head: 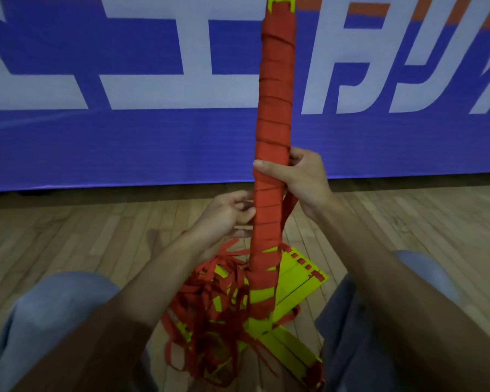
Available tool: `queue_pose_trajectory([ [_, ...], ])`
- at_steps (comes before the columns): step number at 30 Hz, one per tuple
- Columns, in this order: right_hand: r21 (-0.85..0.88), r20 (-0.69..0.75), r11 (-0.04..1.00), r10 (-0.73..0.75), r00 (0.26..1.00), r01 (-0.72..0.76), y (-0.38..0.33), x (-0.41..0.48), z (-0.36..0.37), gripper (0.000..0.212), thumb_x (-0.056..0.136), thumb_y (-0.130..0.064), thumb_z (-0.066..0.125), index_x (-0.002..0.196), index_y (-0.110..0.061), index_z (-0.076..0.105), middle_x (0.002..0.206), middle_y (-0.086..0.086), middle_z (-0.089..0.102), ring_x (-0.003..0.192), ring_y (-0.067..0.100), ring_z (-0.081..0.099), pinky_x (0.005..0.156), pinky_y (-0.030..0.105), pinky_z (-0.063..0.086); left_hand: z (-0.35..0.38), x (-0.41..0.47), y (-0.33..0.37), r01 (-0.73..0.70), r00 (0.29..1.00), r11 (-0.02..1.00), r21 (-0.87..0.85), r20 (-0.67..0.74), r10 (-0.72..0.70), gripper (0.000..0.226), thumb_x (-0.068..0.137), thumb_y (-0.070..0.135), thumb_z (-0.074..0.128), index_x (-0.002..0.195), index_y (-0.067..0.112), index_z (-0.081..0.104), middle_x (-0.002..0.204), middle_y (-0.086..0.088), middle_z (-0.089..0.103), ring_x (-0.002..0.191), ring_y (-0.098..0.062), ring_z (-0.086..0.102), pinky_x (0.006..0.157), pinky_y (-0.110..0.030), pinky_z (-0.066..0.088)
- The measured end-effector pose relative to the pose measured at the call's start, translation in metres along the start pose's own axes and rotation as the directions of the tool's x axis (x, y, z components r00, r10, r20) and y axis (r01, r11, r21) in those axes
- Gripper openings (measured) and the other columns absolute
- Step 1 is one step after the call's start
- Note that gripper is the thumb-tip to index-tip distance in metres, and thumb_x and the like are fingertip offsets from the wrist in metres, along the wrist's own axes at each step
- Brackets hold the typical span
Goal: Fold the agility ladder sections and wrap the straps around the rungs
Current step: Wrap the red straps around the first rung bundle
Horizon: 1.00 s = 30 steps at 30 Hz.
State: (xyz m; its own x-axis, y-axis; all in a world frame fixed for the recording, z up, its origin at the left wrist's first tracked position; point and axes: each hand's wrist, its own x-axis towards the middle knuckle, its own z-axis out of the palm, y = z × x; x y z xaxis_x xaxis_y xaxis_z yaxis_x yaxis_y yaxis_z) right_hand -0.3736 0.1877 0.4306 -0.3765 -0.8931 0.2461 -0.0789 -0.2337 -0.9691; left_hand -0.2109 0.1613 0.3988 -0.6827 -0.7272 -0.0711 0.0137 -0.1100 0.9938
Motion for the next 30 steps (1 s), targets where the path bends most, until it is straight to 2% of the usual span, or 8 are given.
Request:
queue_pose_trajectory([
  [3,-0.096,-0.086,0.995,-0.043,0.995,0.034,0.004,0.000,0.004,0.038,0.066,-0.026,0.090,0.096,-0.012,0.072,0.087,0.003,0.076,0.081,0.019,0.074,0.075,0.042,0.061,0.009,-0.001,0.001,-0.031,0.986,0.990,0.136,-0.156,0.053,0.024,0.097,0.006,0.052,0.117,0.017,0.060,0.107,-0.002,0.066,0.084,-0.007,0.067,0.062,-0.018,0.054],
  [8,-0.239,-0.200,0.970,-0.094,0.975,0.044,0.011,0.003,0.009,0.043,0.053,-0.055,0.085,0.081,-0.026,0.071,0.079,-0.001,0.075,0.075,0.017,0.074,0.070,0.044,0.061,0.009,0.006,-0.017,-0.095,0.932,0.791,0.604,-0.226,0.285,0.061,0.088,0.035,0.067,0.141,0.025,0.039,0.120,0.001,0.054,0.093,-0.013,0.064,0.084,-0.040,0.056],
  [12,-0.255,-0.250,0.967,-0.093,0.964,0.027,0.013,0.003,0.009,0.036,0.060,-0.051,0.086,0.080,-0.026,0.070,0.076,-0.002,0.074,0.073,0.016,0.073,0.068,0.044,0.061,0.014,0.003,-0.020,-0.082,0.906,0.691,0.719,-0.235,0.352,0.066,0.076,0.048,0.076,0.132,0.027,0.049,0.113,0.007,0.047,0.099,-0.013,0.058,0.087,-0.039,0.052],
  [16,-0.314,-0.259,0.949,-0.101,0.961,0.016,0.016,0.002,0.012,0.042,0.061,-0.056,0.083,0.083,-0.022,0.071,0.076,-0.001,0.073,0.072,0.016,0.072,0.070,0.045,0.060,0.015,0.000,-0.013,-0.063,0.889,0.561,0.825,-0.210,0.407,0.051,0.069,0.047,0.080,0.113,0.027,0.063,0.093,0.005,0.056,0.086,-0.014,0.058,0.073,-0.030,0.046],
  [19,-0.401,-0.249,0.915,-0.146,0.957,0.035,0.013,0.000,0.012,0.039,0.068,-0.060,0.078,0.081,-0.023,0.073,0.070,0.001,0.072,0.069,0.018,0.070,0.071,0.044,0.057,0.014,-0.003,-0.008,-0.123,0.892,0.672,0.730,-0.216,0.398,0.036,0.067,0.031,0.083,0.098,0.032,0.064,0.078,0.011,0.064,0.070,-0.010,0.064,0.067,-0.031,0.053],
  [22,-0.376,-0.173,0.920,-0.186,0.967,0.110,0.006,-0.001,0.007,0.036,0.075,-0.056,0.075,0.096,-0.026,0.072,0.074,0.005,0.075,0.075,0.021,0.072,0.076,0.045,0.057,0.006,-0.002,-0.001,-0.131,0.903,0.828,0.545,-0.278,0.327,0.047,0.067,0.016,0.085,0.104,0.033,0.062,0.078,0.009,0.070,0.069,-0.003,0.068,0.070,-0.023,0.057],
  [25,-0.392,-0.113,0.905,-0.227,0.967,0.166,0.005,-0.001,0.006,0.059,0.079,-0.052,0.073,0.126,-0.017,0.064,0.091,-0.003,0.075,0.091,0.009,0.071,0.091,0.041,0.054,-0.005,-0.003,0.011,-0.158,0.932,0.933,0.323,-0.263,0.249,0.051,0.070,0.004,0.083,0.114,0.023,0.063,0.094,-0.002,0.072,0.080,-0.009,0.070,0.070,-0.025,0.057],
  [30,-0.163,-0.103,0.978,-0.145,0.984,0.127,0.002,0.000,0.006,0.061,0.080,-0.042,0.074,0.131,-0.013,0.057,0.099,0.003,0.071,0.104,0.012,0.066,0.102,0.043,0.048,-0.014,-0.008,0.020,-0.168,0.980,0.983,0.075,-0.094,0.175,0.047,0.074,-0.001,0.077,0.116,0.017,0.066,0.097,-0.009,0.074,0.090,-0.029,0.070,0.070,-0.034,0.056],
])
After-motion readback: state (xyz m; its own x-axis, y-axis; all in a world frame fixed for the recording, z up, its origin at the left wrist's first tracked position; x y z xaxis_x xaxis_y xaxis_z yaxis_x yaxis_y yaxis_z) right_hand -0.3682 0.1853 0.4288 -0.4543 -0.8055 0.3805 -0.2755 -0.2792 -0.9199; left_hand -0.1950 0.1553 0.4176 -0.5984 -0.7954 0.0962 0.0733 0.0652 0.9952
